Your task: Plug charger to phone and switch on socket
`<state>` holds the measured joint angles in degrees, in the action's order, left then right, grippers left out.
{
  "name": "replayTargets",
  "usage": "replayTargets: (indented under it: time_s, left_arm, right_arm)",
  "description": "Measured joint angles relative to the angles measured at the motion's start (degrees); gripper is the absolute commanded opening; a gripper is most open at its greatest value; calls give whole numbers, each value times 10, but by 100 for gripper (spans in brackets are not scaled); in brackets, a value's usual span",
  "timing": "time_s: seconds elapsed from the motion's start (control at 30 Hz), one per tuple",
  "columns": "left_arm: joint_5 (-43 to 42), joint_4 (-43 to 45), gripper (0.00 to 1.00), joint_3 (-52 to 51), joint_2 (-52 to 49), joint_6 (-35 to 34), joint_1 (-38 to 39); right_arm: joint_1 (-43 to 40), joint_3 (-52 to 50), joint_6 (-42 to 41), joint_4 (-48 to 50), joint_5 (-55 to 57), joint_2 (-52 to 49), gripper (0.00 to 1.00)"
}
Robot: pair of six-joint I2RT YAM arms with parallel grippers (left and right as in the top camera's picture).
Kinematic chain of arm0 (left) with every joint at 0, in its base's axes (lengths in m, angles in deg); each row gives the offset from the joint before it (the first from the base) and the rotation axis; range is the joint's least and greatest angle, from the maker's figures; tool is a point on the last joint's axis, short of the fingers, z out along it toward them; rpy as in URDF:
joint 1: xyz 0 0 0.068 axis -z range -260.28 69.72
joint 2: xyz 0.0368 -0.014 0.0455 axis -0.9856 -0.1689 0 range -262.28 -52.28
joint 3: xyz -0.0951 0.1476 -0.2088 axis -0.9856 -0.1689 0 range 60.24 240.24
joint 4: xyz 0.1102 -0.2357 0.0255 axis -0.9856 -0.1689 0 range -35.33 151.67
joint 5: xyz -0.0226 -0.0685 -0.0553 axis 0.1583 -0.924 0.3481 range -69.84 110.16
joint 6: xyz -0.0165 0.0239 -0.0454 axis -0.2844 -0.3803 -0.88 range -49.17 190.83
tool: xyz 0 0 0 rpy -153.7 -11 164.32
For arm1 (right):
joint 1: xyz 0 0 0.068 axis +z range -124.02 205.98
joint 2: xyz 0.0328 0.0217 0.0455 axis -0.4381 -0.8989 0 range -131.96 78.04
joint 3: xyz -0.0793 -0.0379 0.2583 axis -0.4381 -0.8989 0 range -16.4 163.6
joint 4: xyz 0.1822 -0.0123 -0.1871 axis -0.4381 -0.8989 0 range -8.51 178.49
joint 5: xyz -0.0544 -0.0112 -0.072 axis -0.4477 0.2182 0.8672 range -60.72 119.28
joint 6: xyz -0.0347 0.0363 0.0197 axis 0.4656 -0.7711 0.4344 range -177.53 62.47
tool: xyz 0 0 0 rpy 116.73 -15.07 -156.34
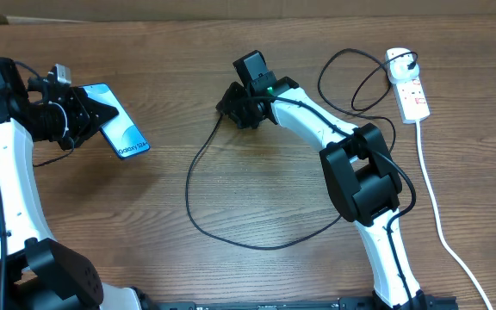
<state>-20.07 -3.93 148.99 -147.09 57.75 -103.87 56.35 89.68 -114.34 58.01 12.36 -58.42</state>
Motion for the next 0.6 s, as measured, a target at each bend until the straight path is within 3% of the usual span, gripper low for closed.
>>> replayTargets:
  time_s: [0.4, 0.6]
  left_arm:
    - [0, 0, 4, 0, 0, 0, 0]
    - [0, 0, 4, 0, 0, 0, 0]
  right_arm:
    - [1, 1, -11, 17, -8, -15, 35]
    - [2, 1, -17, 19, -12, -18, 23]
